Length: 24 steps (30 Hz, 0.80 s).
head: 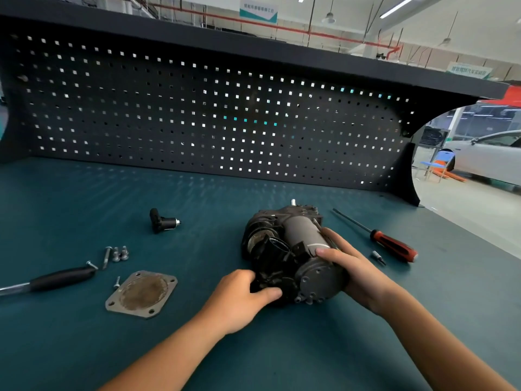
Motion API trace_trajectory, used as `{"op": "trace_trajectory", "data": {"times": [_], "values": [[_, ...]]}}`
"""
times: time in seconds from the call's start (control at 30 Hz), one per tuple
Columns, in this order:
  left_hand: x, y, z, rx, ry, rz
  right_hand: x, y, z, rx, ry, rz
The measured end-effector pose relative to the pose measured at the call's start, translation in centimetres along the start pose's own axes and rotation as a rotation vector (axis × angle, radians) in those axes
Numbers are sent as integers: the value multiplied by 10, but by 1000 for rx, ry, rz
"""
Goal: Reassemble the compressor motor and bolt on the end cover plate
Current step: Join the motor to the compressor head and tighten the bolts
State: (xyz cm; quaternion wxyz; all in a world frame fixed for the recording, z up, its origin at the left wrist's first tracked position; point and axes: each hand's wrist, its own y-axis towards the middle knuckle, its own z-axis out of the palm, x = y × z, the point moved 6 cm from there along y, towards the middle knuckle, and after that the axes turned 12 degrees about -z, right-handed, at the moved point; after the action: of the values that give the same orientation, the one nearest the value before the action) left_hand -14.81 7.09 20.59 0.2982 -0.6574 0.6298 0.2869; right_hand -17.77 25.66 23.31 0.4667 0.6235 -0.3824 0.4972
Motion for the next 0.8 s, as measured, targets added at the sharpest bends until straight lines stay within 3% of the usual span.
{"op": "trace_trajectory", "data": {"times": [0.23, 0.43, 0.53, 0.63, 0.8], "values": [[0, 1, 0, 31, -139, -71, -6, 2, -3, -113, 123, 13], [-9, -5, -6, -117, 182, -57, -9, 0, -6, -171, 173, 2], [-11, -7, -13, -219, 226, 6, -10, 1, -6, -188, 184, 1], [-11, -12, -18, -191, 166, 114, -12, 1, -7, -201, 188, 5], [-10, -28, -27, -235, 302, 289, -7, -2, -3, -195, 168, -15]]}}
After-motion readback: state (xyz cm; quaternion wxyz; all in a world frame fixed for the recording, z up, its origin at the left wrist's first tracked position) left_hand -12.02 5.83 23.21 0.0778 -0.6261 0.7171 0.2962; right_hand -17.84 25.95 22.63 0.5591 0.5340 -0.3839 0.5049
